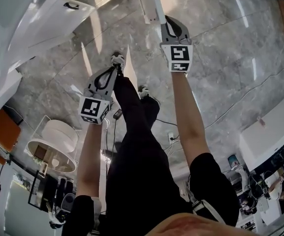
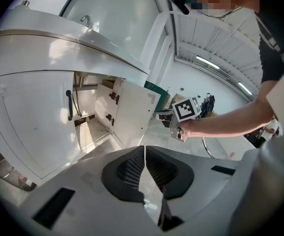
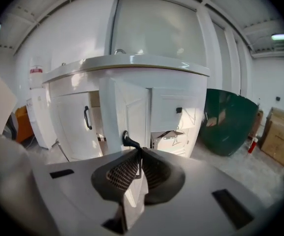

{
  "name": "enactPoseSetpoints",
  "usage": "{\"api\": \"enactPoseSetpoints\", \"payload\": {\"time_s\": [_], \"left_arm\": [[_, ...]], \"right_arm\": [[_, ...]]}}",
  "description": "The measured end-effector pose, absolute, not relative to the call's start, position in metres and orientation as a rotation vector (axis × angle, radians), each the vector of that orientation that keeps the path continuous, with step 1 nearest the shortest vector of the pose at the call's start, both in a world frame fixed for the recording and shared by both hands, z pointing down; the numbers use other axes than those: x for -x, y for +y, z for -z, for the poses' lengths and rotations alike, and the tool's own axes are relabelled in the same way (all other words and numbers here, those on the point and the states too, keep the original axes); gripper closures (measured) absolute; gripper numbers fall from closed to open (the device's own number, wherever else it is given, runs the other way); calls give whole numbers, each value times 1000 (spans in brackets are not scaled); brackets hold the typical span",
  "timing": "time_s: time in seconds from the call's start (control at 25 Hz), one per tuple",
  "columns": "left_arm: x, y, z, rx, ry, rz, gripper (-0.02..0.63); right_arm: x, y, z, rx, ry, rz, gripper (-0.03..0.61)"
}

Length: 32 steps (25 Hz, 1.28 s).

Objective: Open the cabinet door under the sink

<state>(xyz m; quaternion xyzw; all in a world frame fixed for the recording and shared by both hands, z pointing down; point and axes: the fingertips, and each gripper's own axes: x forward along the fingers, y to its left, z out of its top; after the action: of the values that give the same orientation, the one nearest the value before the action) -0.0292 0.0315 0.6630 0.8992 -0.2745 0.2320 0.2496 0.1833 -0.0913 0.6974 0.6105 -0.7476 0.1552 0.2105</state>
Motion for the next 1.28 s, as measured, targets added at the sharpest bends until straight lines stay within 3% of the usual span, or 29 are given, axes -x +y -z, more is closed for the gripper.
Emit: {"api": "enactPoseSetpoints", "payload": {"time_s": [0.84,1.28], "left_arm": [[16,37,-648,-2511,-703,-495,594],[2,40,-639,-2537,-718,-484,594]], "right_arm": [[-281,-109,-705,-1546,-2240,-530,500],[-285,-63,-687,-1632,-2191,-489,502]]}}
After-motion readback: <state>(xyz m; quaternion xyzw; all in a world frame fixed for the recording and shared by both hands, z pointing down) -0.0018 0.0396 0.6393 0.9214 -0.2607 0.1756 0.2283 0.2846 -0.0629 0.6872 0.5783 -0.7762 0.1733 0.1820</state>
